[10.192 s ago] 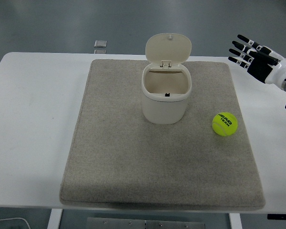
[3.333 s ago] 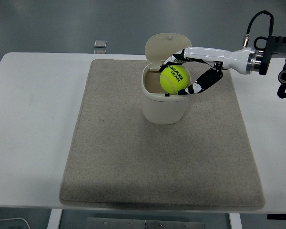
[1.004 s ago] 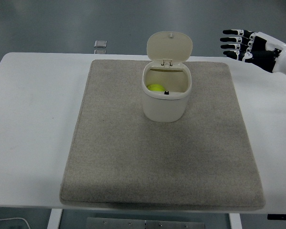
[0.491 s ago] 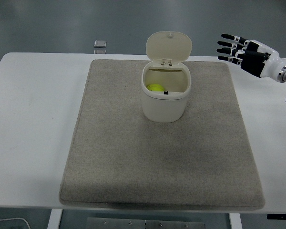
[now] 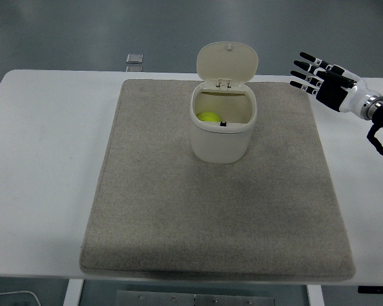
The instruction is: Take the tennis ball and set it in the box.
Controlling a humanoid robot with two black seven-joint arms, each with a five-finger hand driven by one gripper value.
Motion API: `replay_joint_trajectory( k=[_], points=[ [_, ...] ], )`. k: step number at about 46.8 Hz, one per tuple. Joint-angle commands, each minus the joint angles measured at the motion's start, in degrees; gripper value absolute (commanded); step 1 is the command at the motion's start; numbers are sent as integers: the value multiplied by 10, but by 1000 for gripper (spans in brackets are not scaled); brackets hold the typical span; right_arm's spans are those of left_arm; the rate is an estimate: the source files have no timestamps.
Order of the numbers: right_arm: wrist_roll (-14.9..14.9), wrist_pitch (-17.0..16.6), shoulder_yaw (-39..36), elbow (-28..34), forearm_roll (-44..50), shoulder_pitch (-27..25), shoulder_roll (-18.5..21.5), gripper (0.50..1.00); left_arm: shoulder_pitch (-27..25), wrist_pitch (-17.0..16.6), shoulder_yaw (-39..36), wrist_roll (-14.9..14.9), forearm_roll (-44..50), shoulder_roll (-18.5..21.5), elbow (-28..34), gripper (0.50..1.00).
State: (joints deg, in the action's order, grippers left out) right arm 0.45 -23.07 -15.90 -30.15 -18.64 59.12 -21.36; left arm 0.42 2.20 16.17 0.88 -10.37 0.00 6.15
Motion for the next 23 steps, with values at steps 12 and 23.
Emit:
replay_joint_trajectory(
  k=[12, 23],
  points=[
    [0, -7, -26, 0, 4, -15, -3, 903, -1, 0, 0, 0, 0, 0, 0, 992],
    [-1, -7, -26, 0, 4, -15, -7, 903, -1, 0, 0, 0, 0, 0, 0, 992]
  ],
)
